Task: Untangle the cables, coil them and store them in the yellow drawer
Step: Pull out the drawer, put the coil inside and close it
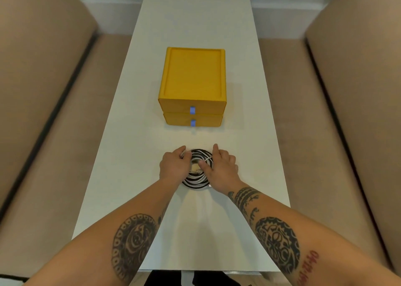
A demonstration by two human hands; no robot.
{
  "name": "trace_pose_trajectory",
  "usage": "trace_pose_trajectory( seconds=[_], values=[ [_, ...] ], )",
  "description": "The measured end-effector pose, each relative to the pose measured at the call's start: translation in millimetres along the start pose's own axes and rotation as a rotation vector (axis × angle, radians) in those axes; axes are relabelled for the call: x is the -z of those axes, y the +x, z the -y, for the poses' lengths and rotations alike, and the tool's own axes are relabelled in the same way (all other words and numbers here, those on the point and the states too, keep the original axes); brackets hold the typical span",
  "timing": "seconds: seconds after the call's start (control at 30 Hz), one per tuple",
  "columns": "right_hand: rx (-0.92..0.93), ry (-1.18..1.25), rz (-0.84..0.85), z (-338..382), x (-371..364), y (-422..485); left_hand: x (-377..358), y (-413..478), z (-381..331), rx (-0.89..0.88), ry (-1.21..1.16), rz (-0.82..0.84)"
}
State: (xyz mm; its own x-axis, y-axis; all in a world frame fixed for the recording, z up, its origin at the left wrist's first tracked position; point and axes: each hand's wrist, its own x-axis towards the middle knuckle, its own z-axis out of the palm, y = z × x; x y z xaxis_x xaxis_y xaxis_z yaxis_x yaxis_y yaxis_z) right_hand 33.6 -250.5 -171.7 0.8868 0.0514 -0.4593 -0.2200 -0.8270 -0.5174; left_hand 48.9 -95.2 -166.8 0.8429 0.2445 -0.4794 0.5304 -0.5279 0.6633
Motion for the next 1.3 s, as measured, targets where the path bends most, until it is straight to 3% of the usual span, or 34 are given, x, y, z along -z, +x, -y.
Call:
trace_pose_trajectory(
  seconds=[0.2,0.27,0.4,0.53,0.67,0.77,0.93,1.3],
  values=[
    [-0.022,0.089,-0.004,4.6,6.1,-3.4,5.6,-2.9,-5.2,-0.005,0.007,0.001],
    [-0.038,0.111,-0.026,6.3,8.8,-4.9,14.5,-7.0,-11.0,-0.066,0.029,-0.071],
    [-0.004,0.221,-0.212,17.0,21.1,-3.9,48.8,-15.0,-35.1,-0.247,0.012,-0.254],
    [-0.009,0.437,-0.317,49.8,38.6,2.3,86.6,-0.2,-71.9,-0.509,-0.011,-0.195],
    [-0.082,0.668,-0.367,86.1,54.2,13.4,115.9,39.3,-104.7,-0.72,0.163,-0.228],
    [-0.134,0.678,-0.403,103.9,57.3,23.6,122.4,76.5,-118.9,-0.68,0.346,-0.218],
    [-0.211,0.664,-0.424,117.8,51.1,40.4,115.7,95.2,-126.8,-0.554,0.536,0.093],
    [-0.235,0.653,-0.52,126.0,45.3,57.1,113.3,91.4,-130.9,-0.516,0.586,0.123]
  ],
)
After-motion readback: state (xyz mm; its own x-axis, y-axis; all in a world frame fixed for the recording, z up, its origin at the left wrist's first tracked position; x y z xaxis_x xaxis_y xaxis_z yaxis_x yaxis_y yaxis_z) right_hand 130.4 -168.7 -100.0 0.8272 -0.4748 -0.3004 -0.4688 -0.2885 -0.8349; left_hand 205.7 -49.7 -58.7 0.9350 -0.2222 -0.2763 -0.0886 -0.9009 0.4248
